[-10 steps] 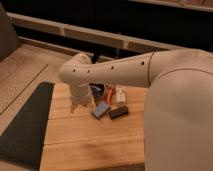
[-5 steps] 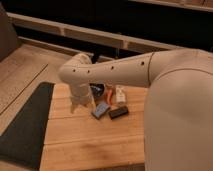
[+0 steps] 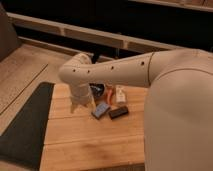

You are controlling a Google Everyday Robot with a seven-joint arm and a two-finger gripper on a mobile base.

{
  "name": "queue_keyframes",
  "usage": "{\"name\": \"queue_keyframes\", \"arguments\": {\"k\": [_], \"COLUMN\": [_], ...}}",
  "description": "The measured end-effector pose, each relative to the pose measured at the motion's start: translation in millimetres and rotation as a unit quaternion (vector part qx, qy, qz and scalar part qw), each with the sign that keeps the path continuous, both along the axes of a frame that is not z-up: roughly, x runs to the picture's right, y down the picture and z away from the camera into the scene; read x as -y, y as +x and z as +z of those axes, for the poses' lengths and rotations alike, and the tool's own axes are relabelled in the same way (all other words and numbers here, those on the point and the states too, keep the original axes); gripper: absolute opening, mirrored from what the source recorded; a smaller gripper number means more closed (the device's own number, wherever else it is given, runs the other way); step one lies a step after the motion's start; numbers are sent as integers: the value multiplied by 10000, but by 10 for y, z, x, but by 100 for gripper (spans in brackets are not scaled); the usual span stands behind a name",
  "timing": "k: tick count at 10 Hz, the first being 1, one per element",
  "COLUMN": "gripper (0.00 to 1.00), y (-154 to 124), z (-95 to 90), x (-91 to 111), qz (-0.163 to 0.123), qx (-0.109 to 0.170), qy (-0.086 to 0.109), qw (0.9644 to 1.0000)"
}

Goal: Place the white sponge in the ceramic cup

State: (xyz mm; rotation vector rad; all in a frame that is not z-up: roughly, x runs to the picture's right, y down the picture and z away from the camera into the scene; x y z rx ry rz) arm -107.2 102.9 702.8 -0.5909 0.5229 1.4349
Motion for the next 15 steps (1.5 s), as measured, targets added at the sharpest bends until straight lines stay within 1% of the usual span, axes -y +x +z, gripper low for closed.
{"name": "queue_keyframes", "arguments": {"k": [5, 7, 8, 9, 10, 11, 12, 13, 14, 15], "gripper": [65, 65, 65, 65, 65, 65, 65, 65, 65, 65], "y": [-1, 3, 19, 64, 102, 129, 224, 287, 284, 272], "z": [0, 12, 50, 138, 191, 232, 273, 294, 294, 292], "x": [0, 19, 80, 235, 344, 436, 518, 559, 571, 572], "qz": [-1, -33, -170, -441, -600, -669, -581, -536, -496, -503], "qx": [1, 5, 76, 262, 393, 559, 731, 794, 863, 875], "qy": [0, 45, 174, 457, 652, 830, 1021, 1119, 1161, 1165], "qw": [10000, 10000, 9997, 9976, 9953, 9927, 9904, 9891, 9882, 9881]}}
